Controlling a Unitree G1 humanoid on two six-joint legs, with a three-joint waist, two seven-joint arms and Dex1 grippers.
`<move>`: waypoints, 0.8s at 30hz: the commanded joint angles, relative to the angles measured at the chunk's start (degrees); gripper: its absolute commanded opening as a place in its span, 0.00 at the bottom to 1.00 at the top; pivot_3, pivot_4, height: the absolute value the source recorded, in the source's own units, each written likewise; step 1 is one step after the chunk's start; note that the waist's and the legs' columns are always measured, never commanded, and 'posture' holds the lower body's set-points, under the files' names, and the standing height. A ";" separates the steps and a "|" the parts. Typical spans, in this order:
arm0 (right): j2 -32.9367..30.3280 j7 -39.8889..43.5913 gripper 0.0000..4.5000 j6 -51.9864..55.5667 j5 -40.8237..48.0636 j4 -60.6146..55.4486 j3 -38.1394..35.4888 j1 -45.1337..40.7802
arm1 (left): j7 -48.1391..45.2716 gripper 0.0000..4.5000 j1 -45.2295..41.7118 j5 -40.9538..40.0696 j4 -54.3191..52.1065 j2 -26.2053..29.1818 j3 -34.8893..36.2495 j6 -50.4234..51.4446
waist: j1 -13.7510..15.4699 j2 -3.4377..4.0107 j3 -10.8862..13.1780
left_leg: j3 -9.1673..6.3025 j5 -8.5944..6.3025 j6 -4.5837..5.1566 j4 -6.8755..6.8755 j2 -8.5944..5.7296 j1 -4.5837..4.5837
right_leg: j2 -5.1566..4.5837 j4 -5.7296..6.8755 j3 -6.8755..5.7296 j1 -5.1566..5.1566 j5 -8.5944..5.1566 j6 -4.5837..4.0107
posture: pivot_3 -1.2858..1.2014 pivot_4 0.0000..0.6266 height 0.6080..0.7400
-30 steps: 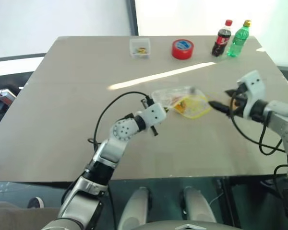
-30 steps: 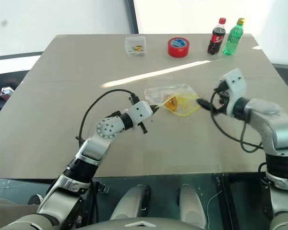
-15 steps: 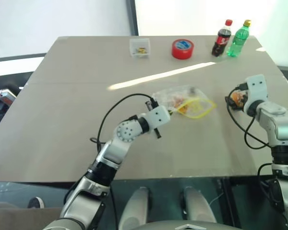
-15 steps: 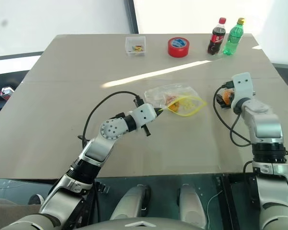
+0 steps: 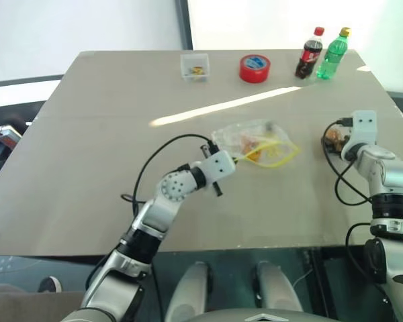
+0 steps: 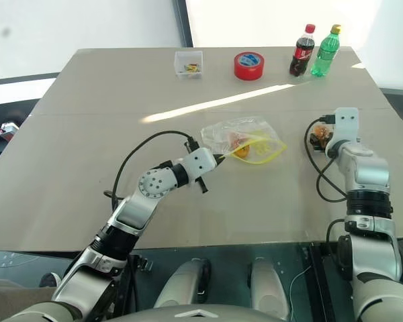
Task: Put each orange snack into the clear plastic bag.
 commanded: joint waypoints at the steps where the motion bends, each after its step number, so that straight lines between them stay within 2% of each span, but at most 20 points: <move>1: -0.24 0.76 0.39 0.33 0.50 -3.05 -0.32 -0.09 | 0.44 0.00 -0.08 -0.09 -3.04 0.08 0.59 -0.34 | 0.00 0.00 0.00 | 0.00 0.00 0.00 0.00 0.00 0.00 | 0.00 0.00 0.00 0.00 0.00 0.00 | 0.52 0.24 1.00; 4: -0.48 1.46 0.09 0.74 0.49 -3.84 -0.12 0.23 | 0.38 0.00 -0.32 -0.11 -2.69 -0.04 0.55 -0.50 | 0.00 0.00 0.00 | -0.01 0.00 0.00 0.00 0.00 0.00 | 0.00 0.00 0.00 0.00 0.00 0.00 | 0.52 0.24 1.00; 5: -0.71 2.01 0.03 0.80 0.55 -4.42 0.08 0.40 | 0.36 0.00 -0.36 -0.11 -2.64 -0.06 0.56 -0.52 | 0.00 0.00 0.00 | -0.01 0.00 0.00 0.00 0.00 0.00 | 0.00 0.00 0.00 0.00 0.00 0.00 | 0.52 0.24 1.00; 8: -1.05 7.47 0.01 -0.32 3.45 -8.36 0.11 1.02 | 0.34 0.00 -0.45 -0.08 -2.52 -0.14 0.54 -0.53 | -0.03 0.00 0.00 | -0.01 0.00 0.00 0.00 0.00 0.00 | 0.00 0.00 0.00 0.00 0.00 0.00 | 0.52 0.24 1.00; 11: -2.53 18.79 0.01 -1.00 9.63 -17.71 1.16 4.41 | 0.37 0.00 -0.38 -0.10 -2.56 -0.22 0.56 -0.46 | -0.06 0.02 0.01 | -0.03 0.00 0.00 0.00 0.00 0.00 | 0.01 -0.01 -0.01 0.00 0.00 0.00 | 0.52 0.24 1.00; 17: -4.69 30.62 0.01 1.96 19.16 -29.20 2.02 9.86 | 0.35 0.00 -0.83 -0.10 -1.79 -0.53 0.48 -0.74 | 0.10 0.02 0.02 | -0.07 0.00 0.00 0.01 0.01 0.00 | 0.00 -0.02 -0.05 0.04 0.00 0.01 | 0.52 0.24 1.00; 21: -6.08 35.26 0.01 3.73 22.48 -35.11 5.41 13.75 | 0.52 0.00 -0.91 -0.07 -1.55 -0.77 0.46 -0.78 | 0.13 0.02 0.02 | -0.11 0.00 0.00 0.01 0.01 0.00 | 0.00 -0.02 -0.04 0.04 -0.01 0.01 | 0.52 0.24 1.00; 24: -6.28 34.94 0.01 4.00 22.05 -35.40 7.34 14.12 | 0.74 0.00 -1.10 0.03 -1.39 -1.02 0.54 -0.68 | 0.11 0.02 0.02 | -0.12 0.00 0.00 0.04 0.01 0.02 | -0.01 -0.01 -0.04 0.04 0.00 0.01 | 0.52 0.24 1.00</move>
